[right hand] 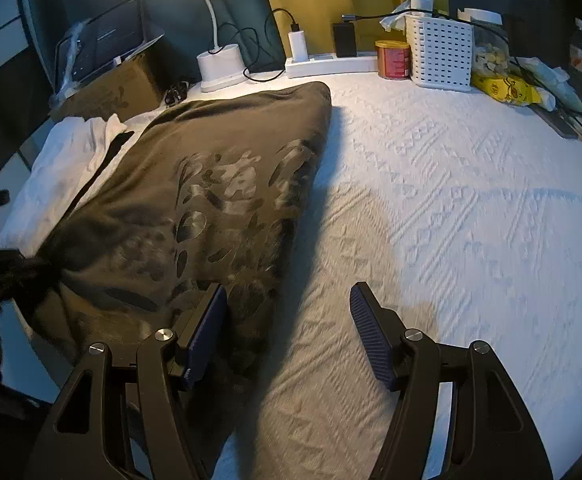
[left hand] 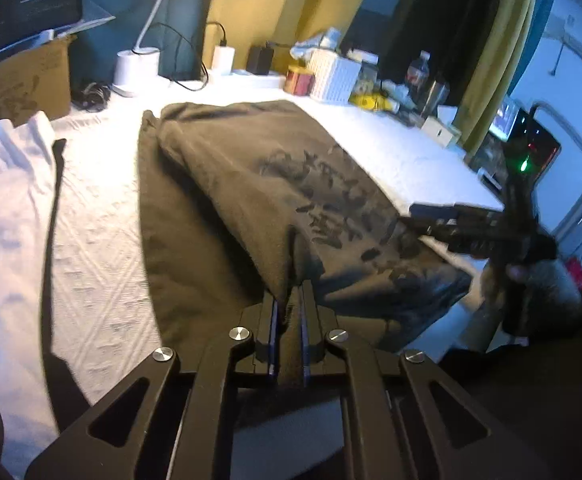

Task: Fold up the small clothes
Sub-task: 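Grasp the folded shirt edge with the left tool and press it flat, then grasp the shirt edge with the right tool while the left tool opens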

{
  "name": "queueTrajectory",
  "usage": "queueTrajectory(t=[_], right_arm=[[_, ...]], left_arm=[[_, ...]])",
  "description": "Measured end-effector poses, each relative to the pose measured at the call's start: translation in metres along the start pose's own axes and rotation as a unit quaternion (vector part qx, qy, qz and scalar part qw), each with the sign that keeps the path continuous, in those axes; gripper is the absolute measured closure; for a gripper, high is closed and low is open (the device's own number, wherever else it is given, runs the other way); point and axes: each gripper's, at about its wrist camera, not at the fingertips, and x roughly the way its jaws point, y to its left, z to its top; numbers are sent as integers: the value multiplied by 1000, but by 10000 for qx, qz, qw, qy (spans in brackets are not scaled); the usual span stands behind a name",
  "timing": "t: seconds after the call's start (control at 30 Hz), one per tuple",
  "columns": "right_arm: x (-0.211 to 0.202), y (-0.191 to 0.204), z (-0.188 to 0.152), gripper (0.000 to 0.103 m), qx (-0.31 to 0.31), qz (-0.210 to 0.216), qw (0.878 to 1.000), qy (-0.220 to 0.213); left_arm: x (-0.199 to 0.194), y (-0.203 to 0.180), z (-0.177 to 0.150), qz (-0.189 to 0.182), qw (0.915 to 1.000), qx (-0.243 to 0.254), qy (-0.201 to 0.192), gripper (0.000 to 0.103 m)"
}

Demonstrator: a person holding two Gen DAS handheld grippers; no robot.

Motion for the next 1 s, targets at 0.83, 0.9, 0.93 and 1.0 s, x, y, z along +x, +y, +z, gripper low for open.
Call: queueTrajectory(t=[0.83, 0.9, 0.93, 1.0], right_arm=[[-38, 47, -63, 93, -464, 103, 9989, 50], [-42, 44, -63, 94, -469, 24, 9989, 54], [-45, 41, -64, 94, -437, -48, 9990, 50], [-49, 36, -67, 94, -419, -157, 9989, 100]], left_arm=[[4, 15, -28, -94, 9977, -307, 605, 52], [3, 10, -29, -81, 9979, -159, 619, 53], [2, 7, -30, -56, 9980, -70, 624, 60], [5, 4, -34, -90, 9971, -26, 761, 67]])
